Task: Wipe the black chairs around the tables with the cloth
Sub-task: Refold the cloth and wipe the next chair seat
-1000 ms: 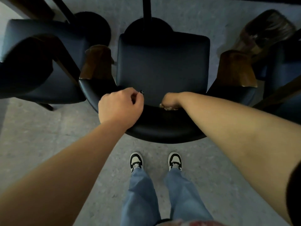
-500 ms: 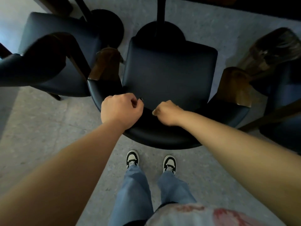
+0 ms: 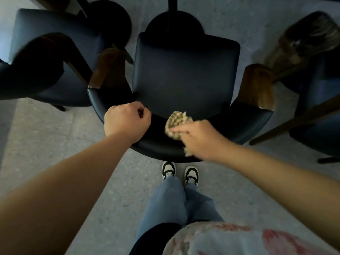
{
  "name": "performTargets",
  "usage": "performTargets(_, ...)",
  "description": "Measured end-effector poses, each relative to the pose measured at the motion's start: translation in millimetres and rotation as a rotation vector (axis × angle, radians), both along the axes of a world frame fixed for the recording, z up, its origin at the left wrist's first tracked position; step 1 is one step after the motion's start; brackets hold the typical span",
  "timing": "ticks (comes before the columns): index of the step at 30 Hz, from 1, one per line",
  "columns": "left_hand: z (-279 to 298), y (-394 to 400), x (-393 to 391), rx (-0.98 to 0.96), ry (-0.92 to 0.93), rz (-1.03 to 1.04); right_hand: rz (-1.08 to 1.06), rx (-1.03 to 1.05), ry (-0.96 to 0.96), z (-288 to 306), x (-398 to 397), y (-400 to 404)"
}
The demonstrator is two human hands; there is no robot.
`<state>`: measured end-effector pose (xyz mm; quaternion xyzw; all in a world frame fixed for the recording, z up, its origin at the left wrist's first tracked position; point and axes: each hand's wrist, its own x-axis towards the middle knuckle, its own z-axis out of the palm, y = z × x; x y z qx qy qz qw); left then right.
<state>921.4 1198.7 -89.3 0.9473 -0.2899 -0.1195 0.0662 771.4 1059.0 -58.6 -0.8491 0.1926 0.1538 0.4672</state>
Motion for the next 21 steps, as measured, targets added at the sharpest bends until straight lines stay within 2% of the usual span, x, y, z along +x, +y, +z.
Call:
performTargets(5,-1,1,3,-0.008,0.008,0.003,-0.02,-0.122,0.303,-63,59,-75)
performTargets(10,-1,3,2,-0.042,0.004,-0.001,0.268,-0.241,0.688,-110,59,-92)
performTargets(12,-2,4,2,-0.05,-0.001,-0.001,0.419,-0.292,0.681,-110,56,-81)
performTargets(14,-2,4,1,-0.051,-0.003,-0.008,0.47,-0.307,0.635,-111,56,-73)
performTargets(17,-2,3,0,-0.068,-0.014,-0.011,0.342,-0.257,0.641,-106,59,-67)
performTargets(21,-3,3,-1,-0.084,-0.043,-0.016,0.321,-0.228,0.546,-98,59,-56)
